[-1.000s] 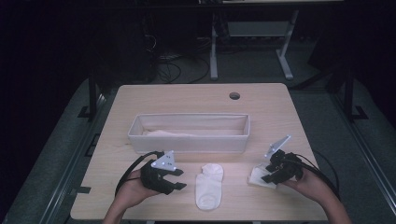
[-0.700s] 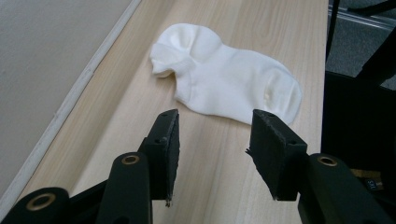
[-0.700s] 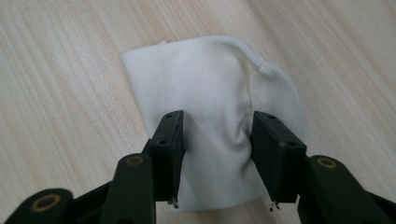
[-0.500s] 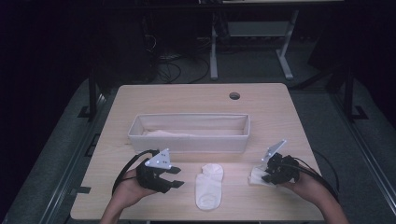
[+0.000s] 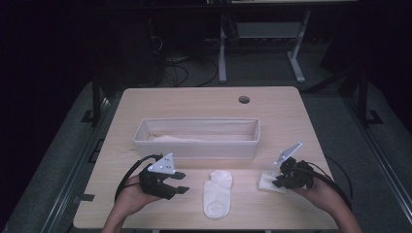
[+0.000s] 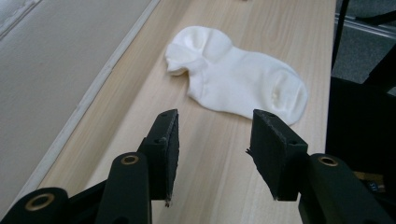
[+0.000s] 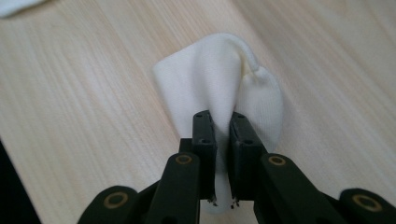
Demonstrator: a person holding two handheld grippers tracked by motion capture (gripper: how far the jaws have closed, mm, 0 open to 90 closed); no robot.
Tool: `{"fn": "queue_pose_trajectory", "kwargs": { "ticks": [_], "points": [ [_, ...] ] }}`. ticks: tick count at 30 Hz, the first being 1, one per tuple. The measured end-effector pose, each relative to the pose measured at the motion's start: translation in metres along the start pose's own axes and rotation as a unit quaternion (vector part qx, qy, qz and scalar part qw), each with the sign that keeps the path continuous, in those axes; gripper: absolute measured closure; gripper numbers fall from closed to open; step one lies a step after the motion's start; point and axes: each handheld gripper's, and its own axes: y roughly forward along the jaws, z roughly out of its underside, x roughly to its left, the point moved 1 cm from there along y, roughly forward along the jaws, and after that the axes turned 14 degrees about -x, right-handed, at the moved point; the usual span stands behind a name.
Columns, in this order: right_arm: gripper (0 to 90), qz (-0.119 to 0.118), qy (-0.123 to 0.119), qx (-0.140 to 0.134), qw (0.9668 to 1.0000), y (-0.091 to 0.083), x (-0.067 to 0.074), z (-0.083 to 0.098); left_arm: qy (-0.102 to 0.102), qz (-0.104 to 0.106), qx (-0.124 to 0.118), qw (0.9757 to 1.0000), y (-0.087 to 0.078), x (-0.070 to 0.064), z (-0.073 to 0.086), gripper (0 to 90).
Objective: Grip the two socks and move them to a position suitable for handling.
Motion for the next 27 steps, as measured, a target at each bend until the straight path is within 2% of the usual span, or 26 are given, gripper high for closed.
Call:
{"fn": "queue_pose_trajectory", "kwargs": {
  "ticks": [8, 12, 16, 27],
  "points": [
    [82.4, -0.01, -0.013, -0.013, 0.9998, -0.01, 0.01, -0.019, -0.002, -0.007, -0.008, 0.9999, -0.006, 0.002, 0.001, 51.5],
    [82.3, -0.019, -0.023, -0.022, 0.9993, -0.009, 0.017, -0.031, -0.002, -0.013, -0.001, 0.9999, -0.008, 0.004, 0.003, 51.1],
    [82.3, -0.03, -0.042, -0.025, 0.9983, 0.0, 0.026, -0.044, -0.003, -0.011, -0.004, 0.9999, -0.01, 0.004, 0.003, 50.6],
    [82.3, -0.055, -0.069, -0.025, 0.9958, 0.023, 0.044, -0.077, -0.004, -0.016, -0.01, 0.9998, -0.016, 0.005, 0.003, 49.7]
  ]
}}
